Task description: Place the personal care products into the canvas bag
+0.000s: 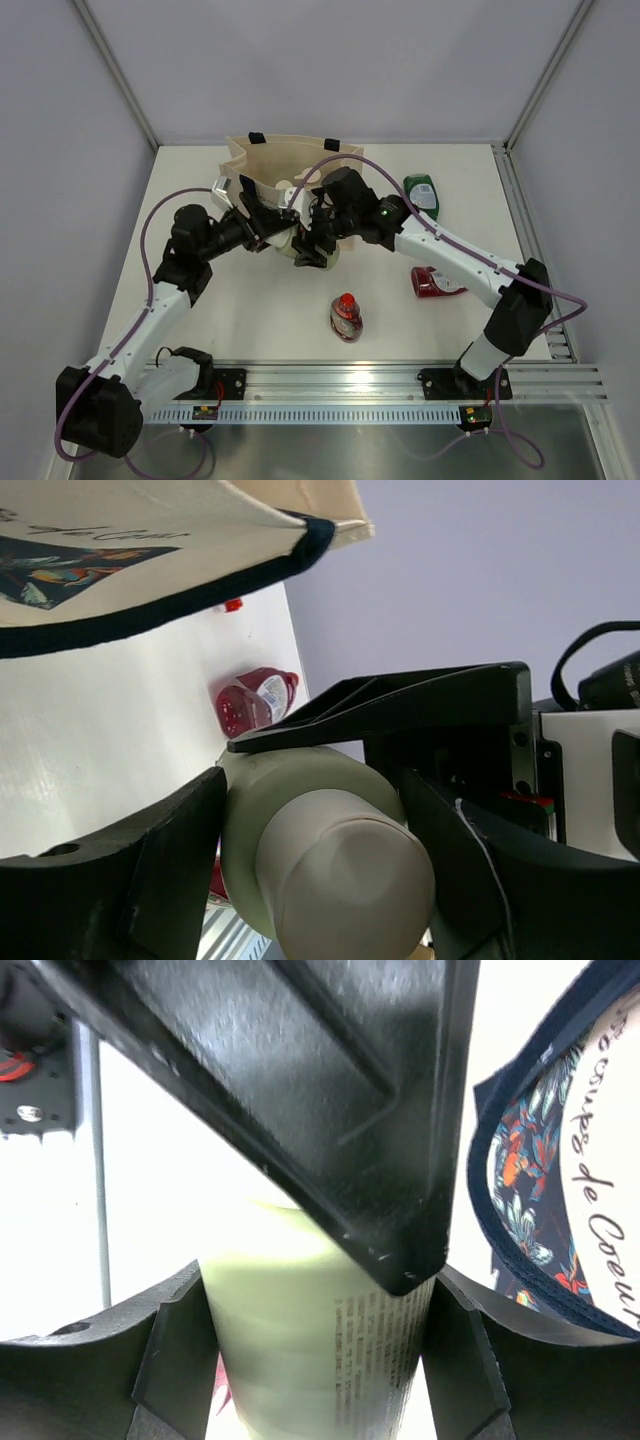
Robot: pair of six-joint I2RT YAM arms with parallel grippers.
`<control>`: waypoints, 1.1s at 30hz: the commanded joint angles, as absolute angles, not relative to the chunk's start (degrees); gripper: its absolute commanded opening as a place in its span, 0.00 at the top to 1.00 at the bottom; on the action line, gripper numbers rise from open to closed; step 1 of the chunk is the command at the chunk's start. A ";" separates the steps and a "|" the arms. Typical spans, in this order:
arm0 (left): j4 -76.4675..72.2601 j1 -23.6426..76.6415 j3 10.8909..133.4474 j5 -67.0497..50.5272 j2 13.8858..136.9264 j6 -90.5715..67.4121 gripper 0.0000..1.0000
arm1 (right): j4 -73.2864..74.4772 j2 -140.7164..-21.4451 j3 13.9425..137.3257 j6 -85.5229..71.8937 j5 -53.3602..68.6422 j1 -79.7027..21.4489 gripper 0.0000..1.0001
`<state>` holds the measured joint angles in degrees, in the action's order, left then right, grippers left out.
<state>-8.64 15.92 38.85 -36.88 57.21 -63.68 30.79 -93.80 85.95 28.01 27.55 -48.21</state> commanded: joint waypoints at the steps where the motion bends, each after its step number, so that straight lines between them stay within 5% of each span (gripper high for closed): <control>1: -14.97 14.50 44.46 -39.47 53.36 -63.20 0.22 | 30.15 -89.48 89.82 26.10 34.80 -48.25 1.00; 5: -1.96 13.10 51.39 -35.88 51.77 -54.16 0.01 | 30.94 -88.69 92.10 26.28 35.77 -47.73 1.00; 14: 25.13 10.55 65.65 -15.32 47.73 -30.69 0.01 | 29.54 -90.08 103.43 24.88 35.42 -43.07 1.00; 26: 17.15 10.55 40.45 -24.42 24.10 -22.23 0.01 | 23.82 -118.72 138.75 16.52 28.47 -36.47 1.00; 33: 15.56 10.55 31.30 -25.76 14.69 -25.83 0.01 | 22.86 -125.68 137.48 12.32 34.79 -36.74 1.00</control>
<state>19.99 10.72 32.75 -24.05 17.67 -24.40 28.82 -127.59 136.31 16.05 30.11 -35.99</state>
